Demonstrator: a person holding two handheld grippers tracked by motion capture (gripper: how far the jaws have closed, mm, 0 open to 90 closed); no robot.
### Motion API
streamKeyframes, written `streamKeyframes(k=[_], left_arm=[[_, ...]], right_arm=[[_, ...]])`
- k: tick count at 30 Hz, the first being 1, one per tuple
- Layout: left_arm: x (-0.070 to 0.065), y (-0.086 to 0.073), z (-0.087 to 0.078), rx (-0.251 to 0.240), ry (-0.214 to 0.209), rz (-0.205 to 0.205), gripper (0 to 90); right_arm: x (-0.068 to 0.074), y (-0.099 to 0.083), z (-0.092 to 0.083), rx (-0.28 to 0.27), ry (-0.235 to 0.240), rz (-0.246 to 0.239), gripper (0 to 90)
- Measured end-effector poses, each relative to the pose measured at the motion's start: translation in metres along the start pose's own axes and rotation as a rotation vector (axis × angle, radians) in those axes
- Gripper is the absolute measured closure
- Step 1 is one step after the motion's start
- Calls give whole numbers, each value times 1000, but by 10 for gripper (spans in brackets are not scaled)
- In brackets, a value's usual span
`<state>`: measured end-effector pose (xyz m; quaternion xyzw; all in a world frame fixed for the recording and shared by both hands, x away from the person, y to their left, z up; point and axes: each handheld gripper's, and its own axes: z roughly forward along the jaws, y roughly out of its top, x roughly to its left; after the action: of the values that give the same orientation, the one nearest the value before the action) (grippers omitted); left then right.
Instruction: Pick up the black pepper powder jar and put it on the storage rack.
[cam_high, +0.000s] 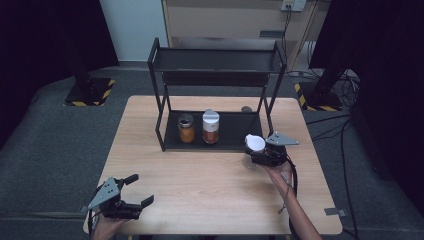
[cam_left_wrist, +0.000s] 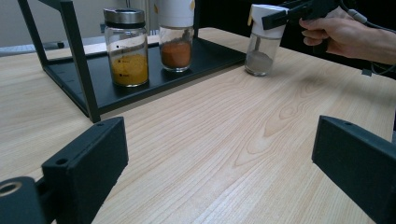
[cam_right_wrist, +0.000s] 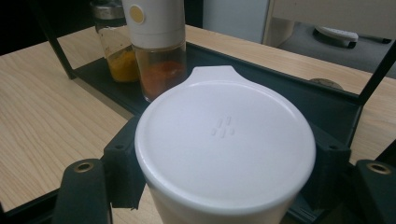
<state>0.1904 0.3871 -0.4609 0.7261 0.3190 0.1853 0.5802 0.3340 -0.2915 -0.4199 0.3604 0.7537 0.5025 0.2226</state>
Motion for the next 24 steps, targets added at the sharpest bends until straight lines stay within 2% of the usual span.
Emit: streamKeyframes(k=[13,24], left_arm=[[0,0,0,0,0,2,28],[0,0,0,-1,0,0,28]], right_arm=[[12,25,-17,-19,-7,-19,303],[17,48,-12,-11,2,-40,303]])
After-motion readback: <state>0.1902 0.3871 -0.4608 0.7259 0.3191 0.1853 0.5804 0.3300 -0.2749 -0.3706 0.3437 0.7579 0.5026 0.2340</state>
